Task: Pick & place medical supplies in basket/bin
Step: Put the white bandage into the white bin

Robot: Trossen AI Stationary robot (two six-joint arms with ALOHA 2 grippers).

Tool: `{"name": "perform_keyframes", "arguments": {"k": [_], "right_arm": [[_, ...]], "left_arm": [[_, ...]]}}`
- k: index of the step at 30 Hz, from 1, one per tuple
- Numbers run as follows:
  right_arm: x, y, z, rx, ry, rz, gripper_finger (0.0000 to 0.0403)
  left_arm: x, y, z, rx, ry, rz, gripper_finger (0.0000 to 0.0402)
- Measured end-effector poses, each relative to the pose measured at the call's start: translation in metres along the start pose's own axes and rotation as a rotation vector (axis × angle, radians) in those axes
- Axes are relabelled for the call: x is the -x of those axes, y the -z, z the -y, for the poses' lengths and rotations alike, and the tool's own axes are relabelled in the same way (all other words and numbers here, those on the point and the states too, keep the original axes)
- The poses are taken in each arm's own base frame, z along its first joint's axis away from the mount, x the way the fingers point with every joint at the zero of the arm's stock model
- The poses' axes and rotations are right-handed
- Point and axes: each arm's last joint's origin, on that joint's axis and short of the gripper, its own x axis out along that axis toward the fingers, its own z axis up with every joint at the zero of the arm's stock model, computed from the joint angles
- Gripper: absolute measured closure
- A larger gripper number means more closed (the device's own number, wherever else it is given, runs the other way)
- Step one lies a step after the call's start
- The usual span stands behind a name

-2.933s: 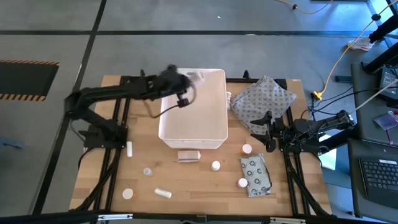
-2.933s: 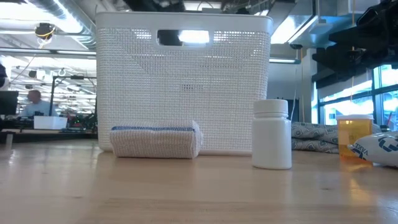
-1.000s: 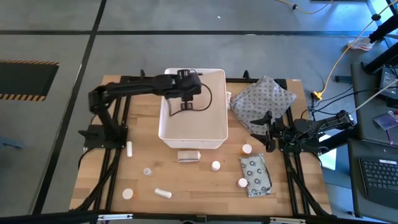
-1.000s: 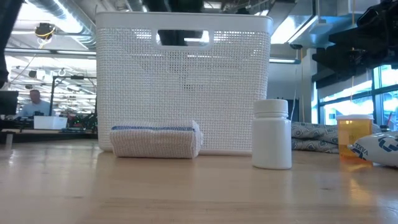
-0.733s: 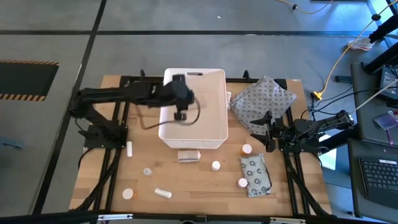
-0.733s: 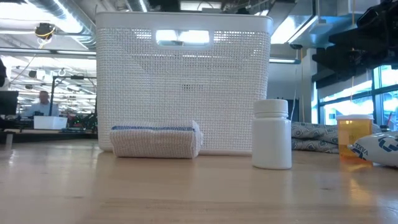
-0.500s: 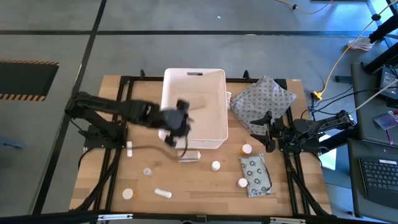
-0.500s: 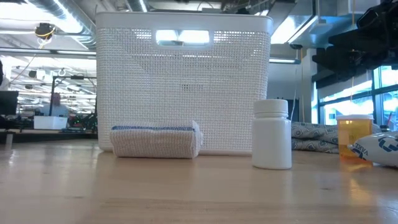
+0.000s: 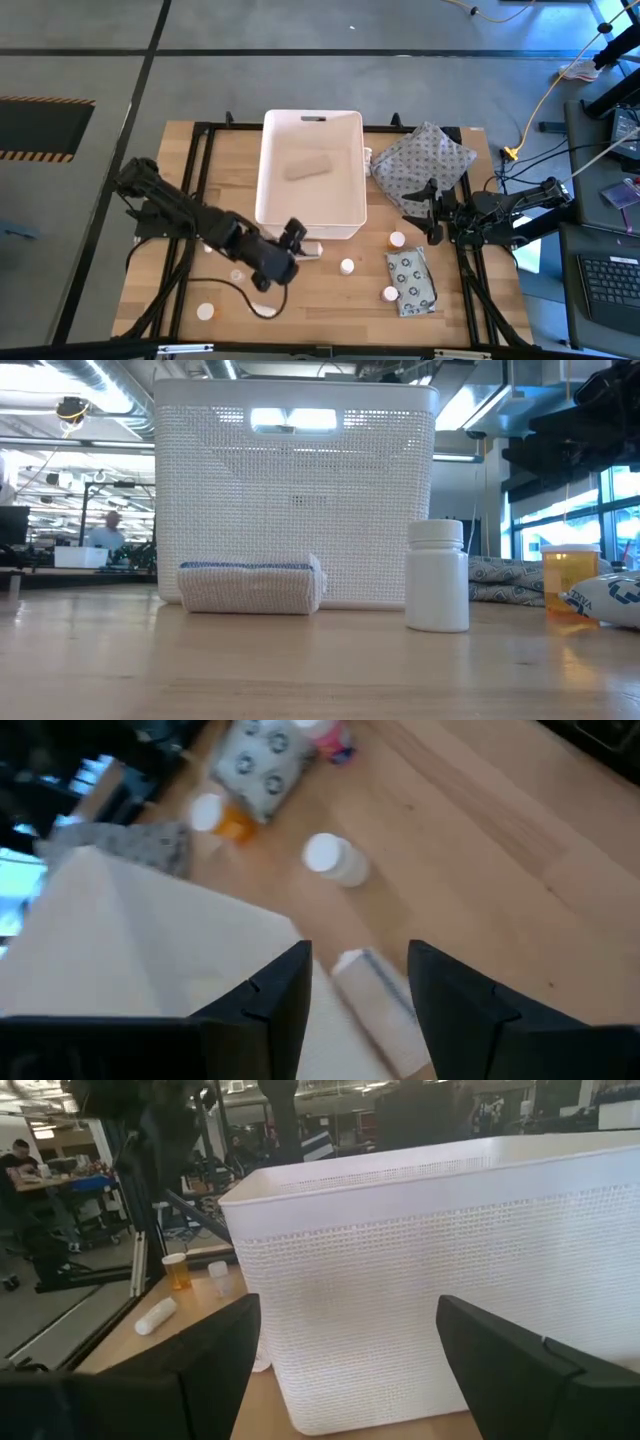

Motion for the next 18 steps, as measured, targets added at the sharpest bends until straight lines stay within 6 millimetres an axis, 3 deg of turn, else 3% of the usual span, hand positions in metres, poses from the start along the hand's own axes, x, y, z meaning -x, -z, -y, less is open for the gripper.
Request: {"name": "perform_keyframes", "arguments": {"k": [10, 18], "right_arm": [[0.000, 0.000, 0.000, -0.090, 0.000, 0.000, 0.0098], [0.000, 0.000, 0.000, -0.118, 0.000, 0.000, 0.0098]], "left_arm": [[-0.059, -0.007, 0.037, -0.087, 0.004, -0.133, 0.0242], [-0.099, 0.001, 0.044, -0.108, -0.040, -0.241, 0.0237]]}}
